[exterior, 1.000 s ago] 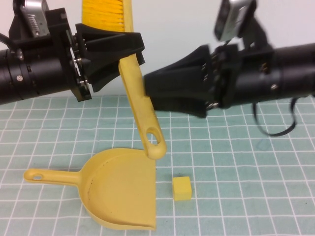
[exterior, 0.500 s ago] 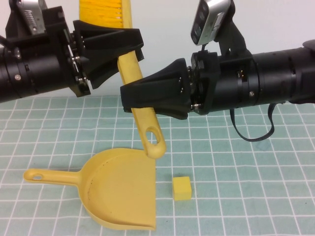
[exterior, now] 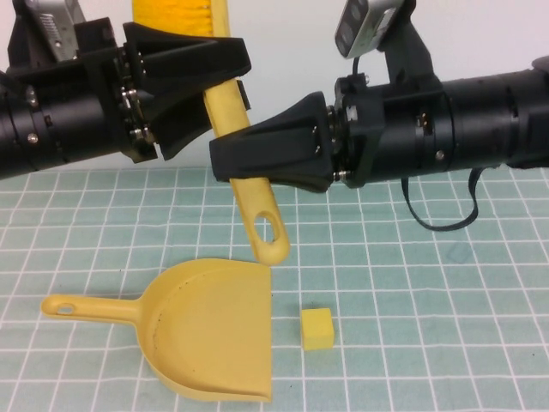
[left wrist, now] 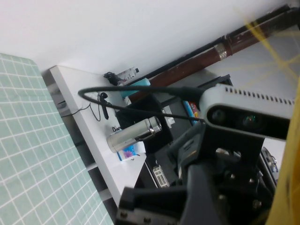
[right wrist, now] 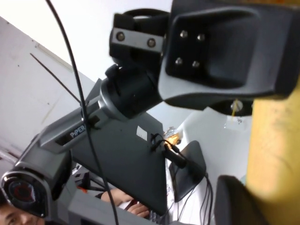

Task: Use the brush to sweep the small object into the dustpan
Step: Hand over the broom, then pick up the dustpan from the table

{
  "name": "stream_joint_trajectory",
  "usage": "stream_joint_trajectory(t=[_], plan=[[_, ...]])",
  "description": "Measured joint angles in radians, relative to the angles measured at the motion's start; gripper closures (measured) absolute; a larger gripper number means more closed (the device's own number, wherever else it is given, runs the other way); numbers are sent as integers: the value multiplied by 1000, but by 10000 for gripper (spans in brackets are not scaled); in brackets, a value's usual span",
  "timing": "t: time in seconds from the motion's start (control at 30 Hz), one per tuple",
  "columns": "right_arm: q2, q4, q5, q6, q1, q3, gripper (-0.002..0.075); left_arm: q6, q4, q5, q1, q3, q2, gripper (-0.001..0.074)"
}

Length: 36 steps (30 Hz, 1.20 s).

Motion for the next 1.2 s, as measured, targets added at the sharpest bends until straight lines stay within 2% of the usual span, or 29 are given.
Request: stream_joint_trajectory(t=[0.13,0.37,0.47,0.53,0.57,0.63,0.7,0.9,1.03,1.1,1.2], plan=[[-3,-19,0,23,-40,-39,557,0,0,4,-2,0,0,322],[-18,-25,15,93,-180,-91,557,-2,13,-3,-2,2,0,334],[-22,-156,14,171,-220,-91,557,-2,20,-3,6,2,-9,448],[-31,-313,14,248,-228,-91,557,14,85,-3,26,2,-24,590],[-35,-412,16,292,-228,-91,557,21,127,-3,32,2,-29,632],[-45,-589,27,381,-226,-91,557,23,221,0,51,-3,-42,692],[-54,-783,39,473,-214,-91,557,39,335,-17,68,-22,-58,717],[-58,-1248,48,710,-141,-82,557,53,856,-183,70,-56,-85,734],[-60,-1383,6,812,-60,-12,557,64,1054,-237,68,-56,-75,728],[-63,-1417,-58,847,-15,52,557,72,1125,-244,68,-56,-58,697],[-63,-1438,-125,885,32,140,557,74,1184,-251,68,-56,-23,593]])
